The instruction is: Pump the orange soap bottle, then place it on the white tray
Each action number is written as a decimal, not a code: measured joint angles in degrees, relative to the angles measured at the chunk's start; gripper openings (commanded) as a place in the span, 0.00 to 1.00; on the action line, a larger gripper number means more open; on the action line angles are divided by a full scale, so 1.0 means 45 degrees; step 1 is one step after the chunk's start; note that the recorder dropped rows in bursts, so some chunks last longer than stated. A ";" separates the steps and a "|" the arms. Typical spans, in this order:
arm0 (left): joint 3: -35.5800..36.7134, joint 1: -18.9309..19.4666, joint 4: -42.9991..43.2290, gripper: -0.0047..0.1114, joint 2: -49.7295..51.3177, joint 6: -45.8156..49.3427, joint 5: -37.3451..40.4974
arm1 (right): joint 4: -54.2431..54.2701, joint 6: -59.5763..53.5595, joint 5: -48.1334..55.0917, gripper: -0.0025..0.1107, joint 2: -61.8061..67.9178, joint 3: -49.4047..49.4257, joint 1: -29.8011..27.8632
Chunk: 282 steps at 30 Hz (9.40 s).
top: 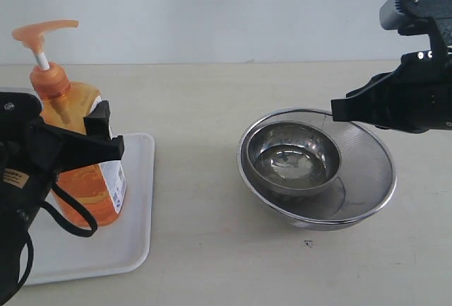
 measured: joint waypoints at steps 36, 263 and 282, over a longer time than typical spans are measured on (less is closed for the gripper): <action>-0.0017 0.0000 -0.0603 0.96 -0.3189 0.1419 0.5196 | 0.0000 -0.0054 0.0069 0.02 0.0000 0.0000 0.0000; -0.1408 0.9882 1.1163 0.08 0.1624 -0.4600 1.0352 | 0.0022 -0.0146 0.0426 0.02 0.0000 0.0000 0.0000; -0.1464 0.9463 1.3850 0.08 0.1115 -0.7350 1.0421 | 0.0022 -0.0146 0.0426 0.02 0.0000 0.0000 0.0000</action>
